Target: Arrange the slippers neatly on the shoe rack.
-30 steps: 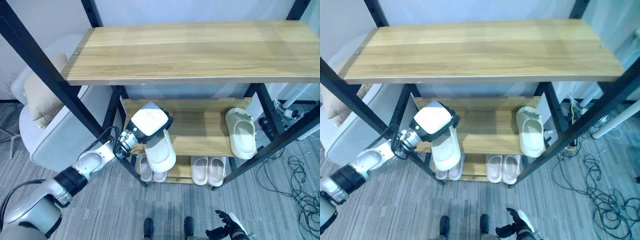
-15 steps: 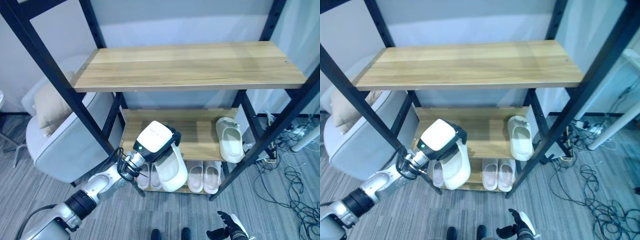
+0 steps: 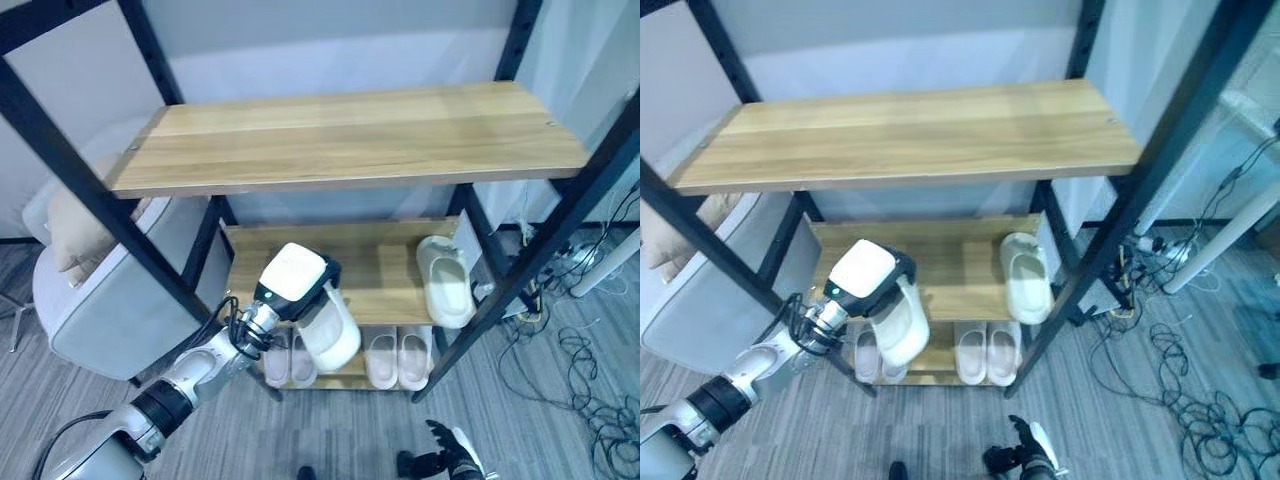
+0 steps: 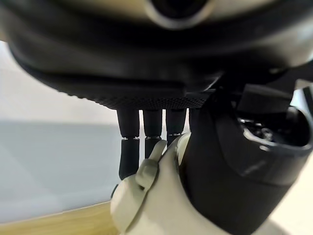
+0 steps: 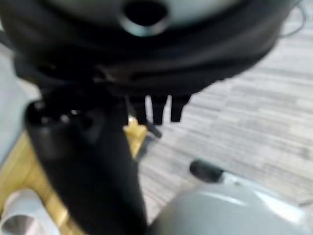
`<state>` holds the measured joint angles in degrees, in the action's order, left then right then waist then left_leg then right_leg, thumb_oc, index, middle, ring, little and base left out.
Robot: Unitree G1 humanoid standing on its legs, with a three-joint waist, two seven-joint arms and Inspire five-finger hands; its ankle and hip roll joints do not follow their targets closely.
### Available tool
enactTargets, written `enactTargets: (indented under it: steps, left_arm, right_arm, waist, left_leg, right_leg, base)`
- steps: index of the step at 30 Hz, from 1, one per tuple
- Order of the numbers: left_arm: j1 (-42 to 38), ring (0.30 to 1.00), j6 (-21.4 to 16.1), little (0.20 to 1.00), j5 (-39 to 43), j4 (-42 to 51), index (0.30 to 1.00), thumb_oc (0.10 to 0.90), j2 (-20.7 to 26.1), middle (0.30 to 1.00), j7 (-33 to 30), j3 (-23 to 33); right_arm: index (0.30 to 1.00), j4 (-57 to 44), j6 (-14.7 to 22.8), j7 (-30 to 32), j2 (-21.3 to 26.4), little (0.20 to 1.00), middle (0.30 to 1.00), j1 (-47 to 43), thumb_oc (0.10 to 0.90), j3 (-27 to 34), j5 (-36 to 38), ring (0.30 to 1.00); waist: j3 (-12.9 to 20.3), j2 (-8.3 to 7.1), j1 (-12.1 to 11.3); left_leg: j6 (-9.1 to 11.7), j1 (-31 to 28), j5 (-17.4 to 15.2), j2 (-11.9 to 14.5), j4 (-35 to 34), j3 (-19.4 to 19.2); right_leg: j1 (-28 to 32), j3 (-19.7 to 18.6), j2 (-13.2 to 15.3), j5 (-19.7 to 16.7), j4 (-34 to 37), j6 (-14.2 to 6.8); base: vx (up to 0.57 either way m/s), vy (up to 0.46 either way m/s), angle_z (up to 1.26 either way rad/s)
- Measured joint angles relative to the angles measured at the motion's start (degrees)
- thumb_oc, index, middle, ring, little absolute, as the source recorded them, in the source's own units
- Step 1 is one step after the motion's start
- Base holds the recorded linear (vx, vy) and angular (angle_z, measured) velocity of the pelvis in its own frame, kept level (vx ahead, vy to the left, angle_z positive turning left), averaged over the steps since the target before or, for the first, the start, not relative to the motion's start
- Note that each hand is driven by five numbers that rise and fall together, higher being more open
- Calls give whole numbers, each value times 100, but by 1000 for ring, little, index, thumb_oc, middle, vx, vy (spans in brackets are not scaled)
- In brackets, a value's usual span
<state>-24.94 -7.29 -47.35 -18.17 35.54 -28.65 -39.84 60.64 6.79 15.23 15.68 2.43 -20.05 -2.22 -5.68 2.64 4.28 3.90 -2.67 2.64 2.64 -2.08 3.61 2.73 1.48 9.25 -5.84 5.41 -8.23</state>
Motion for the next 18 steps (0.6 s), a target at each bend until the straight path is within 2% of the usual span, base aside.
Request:
enactTargets:
  steps: [1, 2, 3, 5, 6, 8, 9, 10, 11, 14, 18]
  left_arm:
    - [15, 300, 15, 300, -6, 18, 300, 400, -3, 300, -2, 57]
    - [15, 300, 20, 300, -6, 36, 300, 400, -6, 300, -26, 90]
    - [4, 300, 11, 300, -17, 49, 300, 400, 11, 300, -85, 113]
    - [-15, 300, 22, 300, -26, 85, 300, 400, 37, 300, -199, 182]
    - [-26, 300, 38, 300, -27, 90, 300, 400, 42, 300, -266, 202]
    - [-29, 300, 37, 300, -92, 91, 300, 400, 60, 300, -315, 212]
    - [-33, 300, 24, 300, -123, 101, 300, 400, 60, 300, -317, 212]
    - [-34, 300, 15, 300, -132, 112, 300, 400, 67, 300, -318, 211]
    - [-33, 300, 15, 300, -161, 130, 300, 400, 114, 300, -348, 216]
    - [-32, 300, 30, 300, -224, 124, 300, 400, 276, 300, -375, 228]
    - [-31, 300, 47, 300, -228, 122, 300, 400, 328, 300, -375, 212]
  right_arm:
    - [900, -21, -1, 27, 32, 900, 900, 47, 800, -71, -27, 900]
    - [900, -32, 0, 36, 54, 900, 900, 72, 800, -102, -38, 900]
    - [900, -42, 26, 30, 81, 900, 900, 118, 800, -231, -139, 900]
    - [900, 42, 40, 126, 121, 900, 900, 161, 800, -305, -232, 900]
    - [900, 155, 34, 158, 163, 900, 900, 140, 800, -292, -247, 900]
    - [900, 281, 24, 164, 258, 900, 900, 124, 800, -268, -253, 900]
    - [900, 353, 21, 202, 330, 900, 900, 132, 800, -200, -255, 900]
    - [900, 419, 1, 226, 364, 900, 900, 121, 800, -189, -257, 900]
    - [900, 458, -17, 261, 403, 900, 900, 138, 800, -175, -258, 900]
    - [900, 417, 14, 271, 277, 900, 900, 223, 800, -182, -260, 900]
    - [900, 415, 10, 265, -21, 900, 900, 357, 800, -190, -215, 900]
  waist:
    - [6, 0, -23]
    - [4, -34, -37]
    - [13, -98, -16]
    - [62, -249, -18]
    - [64, -277, -48]
    - [52, -294, -27]
    - [34, -323, -30]
    - [50, -291, -36]
    - [91, -214, -70]
    - [42, -298, -32]
    - [53, -298, -23]
  left_leg:
    - [110, -20, -47, 251, 106, 12]
    - [158, 1, -54, 367, 222, 13]
    - [295, 55, -140, 554, 429, 83]
    - [347, 252, -120, 682, 788, 164]
    - [378, 330, -116, 708, 878, 236]
    - [380, 428, -159, 579, 870, 347]
    - [283, 430, -196, 369, 807, 320]
    - [233, 398, -213, 233, 656, 318]
    - [71, 318, -130, 65, 354, 352]
    - [53, 161, 54, 63, -48, 381]
    - [-4, 69, 240, 23, -339, 342]
  right_leg:
    - [91, 48, -241, 33, -2, 108]
    - [149, 93, -405, 65, 0, 189]
    - [244, 179, -561, 111, 0, 349]
    - [301, 293, -858, 181, -1, 607]
    - [277, 284, -875, 188, -1, 642]
    - [255, 307, -846, 163, -2, 710]
    - [243, 299, -791, 204, 1, 710]
    - [216, 284, -767, 206, -3, 732]
    - [143, 237, -807, 149, 1, 662]
    - [118, 163, -776, 125, 40, 620]
    - [20, 147, -713, 93, 41, 561]
  base:
    - [41, -326, 3]
    - [46, -423, 21]
    - [-37, -226, 22]
    - [-25, -235, 26]
    - [10, -96, 13]
    - [-8, -26, 4]
    - [34, 10, 2]
    - [53, 13, -15]
    - [89, 26, -30]
    - [63, 35, -10]
    - [69, 98, 1]
